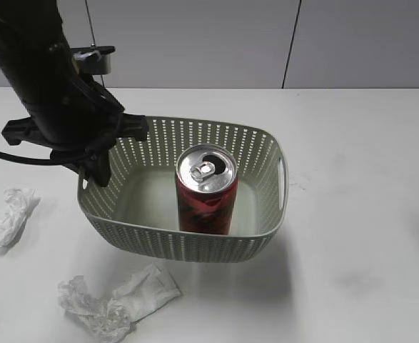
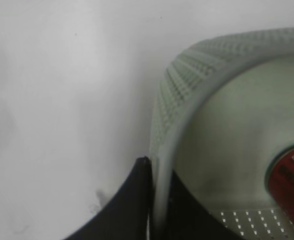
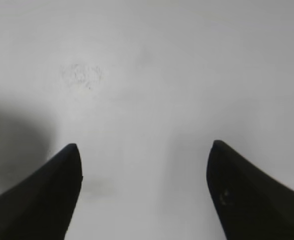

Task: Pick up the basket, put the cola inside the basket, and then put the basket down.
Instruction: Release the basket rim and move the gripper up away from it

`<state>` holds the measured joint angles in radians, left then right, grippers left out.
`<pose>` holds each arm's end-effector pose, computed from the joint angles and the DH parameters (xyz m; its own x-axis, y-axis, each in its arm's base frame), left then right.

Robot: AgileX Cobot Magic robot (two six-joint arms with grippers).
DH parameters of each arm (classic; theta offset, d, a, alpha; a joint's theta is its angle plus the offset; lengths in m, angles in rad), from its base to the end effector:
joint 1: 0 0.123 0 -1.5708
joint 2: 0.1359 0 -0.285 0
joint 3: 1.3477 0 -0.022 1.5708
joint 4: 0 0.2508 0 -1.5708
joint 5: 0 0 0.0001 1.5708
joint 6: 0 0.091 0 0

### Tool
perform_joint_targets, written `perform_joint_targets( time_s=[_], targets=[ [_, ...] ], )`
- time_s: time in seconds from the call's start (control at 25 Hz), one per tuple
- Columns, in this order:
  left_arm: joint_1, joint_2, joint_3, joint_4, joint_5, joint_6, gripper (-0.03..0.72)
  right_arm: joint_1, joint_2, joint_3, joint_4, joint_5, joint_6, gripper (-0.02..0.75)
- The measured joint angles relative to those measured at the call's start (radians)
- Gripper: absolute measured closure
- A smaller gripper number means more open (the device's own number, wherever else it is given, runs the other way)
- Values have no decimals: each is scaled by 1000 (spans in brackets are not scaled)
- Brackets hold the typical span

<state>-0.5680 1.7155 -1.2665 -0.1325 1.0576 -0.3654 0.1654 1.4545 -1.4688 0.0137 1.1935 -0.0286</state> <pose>0.2769 -0.1891 0.2393 -0.9862 0.1373 -0.0929 0.1514 0.9741 -0.1679 0.2905 0.0497 0.3744 -0.8712 -0.1693 -0.4609 -0.1910 0.9816 0.0004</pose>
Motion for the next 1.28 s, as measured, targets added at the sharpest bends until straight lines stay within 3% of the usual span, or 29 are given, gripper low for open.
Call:
perform_joint_targets(
  time_s=[0.4,0.8,0.96,1.28],
  targets=[
    [0,0,0,0,-3,0,692,0,-447,543,2,-110,0,152],
    [0,0,0,-2,-4,-2,692,0,-916,948,2,-237,0,152],
    [0,0,0,-2,-4,-15,692,0,-1102,1042,3,-240,0,152],
    [0,0,0,-3,-4,-37,692,0,-1386,1050,3,-247,0,153]
  ],
)
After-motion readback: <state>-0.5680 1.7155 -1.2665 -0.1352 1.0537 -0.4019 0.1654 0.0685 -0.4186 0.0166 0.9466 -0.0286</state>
